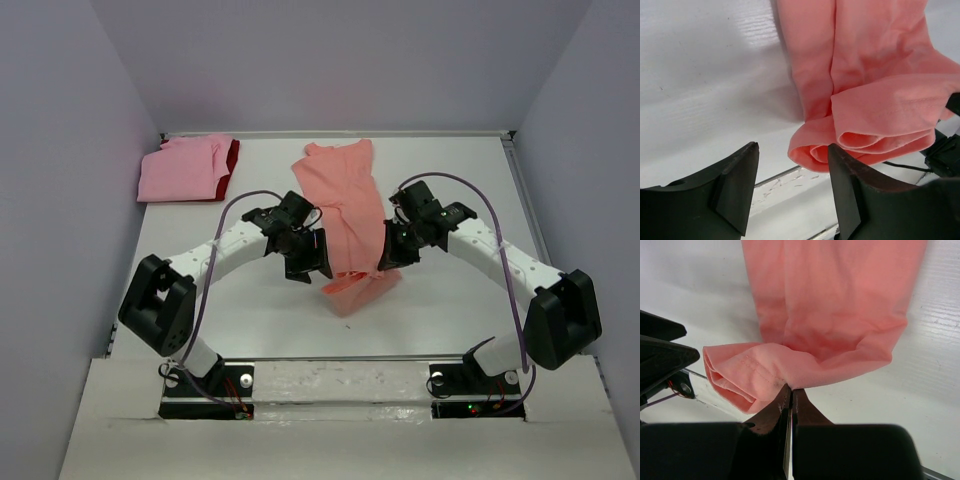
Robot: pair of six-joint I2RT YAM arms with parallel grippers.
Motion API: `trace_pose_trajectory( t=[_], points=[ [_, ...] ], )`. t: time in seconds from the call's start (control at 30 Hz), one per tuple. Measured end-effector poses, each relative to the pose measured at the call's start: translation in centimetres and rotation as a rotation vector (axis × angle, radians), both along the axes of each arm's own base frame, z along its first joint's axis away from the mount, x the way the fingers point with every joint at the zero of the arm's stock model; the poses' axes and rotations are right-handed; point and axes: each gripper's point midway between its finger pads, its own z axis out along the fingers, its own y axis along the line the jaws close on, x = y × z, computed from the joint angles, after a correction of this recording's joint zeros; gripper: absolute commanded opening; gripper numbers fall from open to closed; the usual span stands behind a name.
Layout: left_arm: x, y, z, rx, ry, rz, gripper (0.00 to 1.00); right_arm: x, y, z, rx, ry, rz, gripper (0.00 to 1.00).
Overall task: Fold and stack the t-shirts
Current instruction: Fold the folded rectangular tshirt in 1/3 of the way
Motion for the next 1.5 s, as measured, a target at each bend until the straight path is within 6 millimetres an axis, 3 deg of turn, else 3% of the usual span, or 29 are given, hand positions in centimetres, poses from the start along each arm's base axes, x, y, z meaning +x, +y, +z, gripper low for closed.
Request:
trace_pose_trajectory(
  t=[0.63,0.77,0.83,0.9,1.17,1.3,1.5],
  points=[
    [-2.9,-0.7,-1.1,-0.152,0.056,-0.033,0.61,0.3,-0.3,0.1,0.007,0.001,-0.005,0.00],
    [-2.8,-0.9,-0.9,-0.163,0.051,-0.033,0.53,0.3,-0.4,0.0,0.007,-0.001,-0.003,0.00],
    [-2.8,-1.0,-0.9,-0.167,0.051,-0.034,0.32,0.4,-0.5,0.0,0.008,0.000,-0.001,0.00],
    [-2.8,-1.1,-0.9,-0.170,0.053,-0.038,0.25,0.4,-0.5,-0.1,0.007,0.003,-0.002,0.00],
    [-2.9,-1.2,-1.3,-0.168,0.071,-0.037,0.20,0.6,-0.8,-0.3,0.008,0.013,-0.008,0.00],
    [-2.9,-1.2,-1.4,-0.169,0.075,-0.038,0.00,0.7,-0.9,-0.4,0.007,0.015,-0.008,0.00],
    [-2.8,-1.3,-1.3,-0.171,0.072,-0.038,0.00,0.8,-1.0,-0.4,0.011,0.016,-0.011,0.00]
  ],
)
